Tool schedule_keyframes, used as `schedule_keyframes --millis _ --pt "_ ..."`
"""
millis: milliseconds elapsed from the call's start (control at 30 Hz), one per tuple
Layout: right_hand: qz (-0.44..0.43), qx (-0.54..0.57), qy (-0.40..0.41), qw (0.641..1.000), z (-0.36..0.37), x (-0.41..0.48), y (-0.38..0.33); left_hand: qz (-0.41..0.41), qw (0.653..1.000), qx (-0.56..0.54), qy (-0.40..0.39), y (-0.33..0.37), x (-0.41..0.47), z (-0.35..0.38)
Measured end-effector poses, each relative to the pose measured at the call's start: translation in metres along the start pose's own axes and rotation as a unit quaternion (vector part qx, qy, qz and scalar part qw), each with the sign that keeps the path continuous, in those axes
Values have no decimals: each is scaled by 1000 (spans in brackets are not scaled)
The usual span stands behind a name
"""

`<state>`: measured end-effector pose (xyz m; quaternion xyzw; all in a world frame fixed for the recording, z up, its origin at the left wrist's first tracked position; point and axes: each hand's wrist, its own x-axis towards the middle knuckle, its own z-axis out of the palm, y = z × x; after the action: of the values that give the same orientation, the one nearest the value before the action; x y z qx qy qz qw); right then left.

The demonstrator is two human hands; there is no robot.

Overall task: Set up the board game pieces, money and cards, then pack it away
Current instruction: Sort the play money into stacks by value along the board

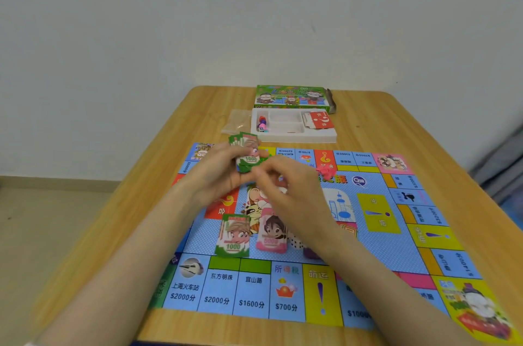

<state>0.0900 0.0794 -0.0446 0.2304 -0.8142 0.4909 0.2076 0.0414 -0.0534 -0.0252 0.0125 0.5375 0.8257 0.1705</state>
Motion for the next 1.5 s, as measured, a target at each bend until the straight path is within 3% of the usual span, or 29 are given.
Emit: schedule_keyframes --millis 133,333,867,1033,1100,1200,1333,1500 --pt "81 33 100 991 -8 5 7 -8 997 50 -54 0 -5 1" --pt "129 11 119 984 -9 7 11 -7 984 155 -87 -3 -11 3" --pt "109 59 177 976 -13 6 3 5 985 150 -80 -3 -10 4" --pt "77 130 232 961 -19 8 -1 17 994 106 -4 -4 -4 0" --pt "44 137 185 972 -18 8 -3 28 993 104 38 -5 0 -4" --pt "30 109 29 993 -11 4 -4 57 991 102 60 -6 3 -7" --pt "34 47 -160 985 0 -1 0 59 993 86 58 -5 2 -7" --pt "-13 -81 -261 962 12 -5 7 45 994 92 42 -4 -1 -4"
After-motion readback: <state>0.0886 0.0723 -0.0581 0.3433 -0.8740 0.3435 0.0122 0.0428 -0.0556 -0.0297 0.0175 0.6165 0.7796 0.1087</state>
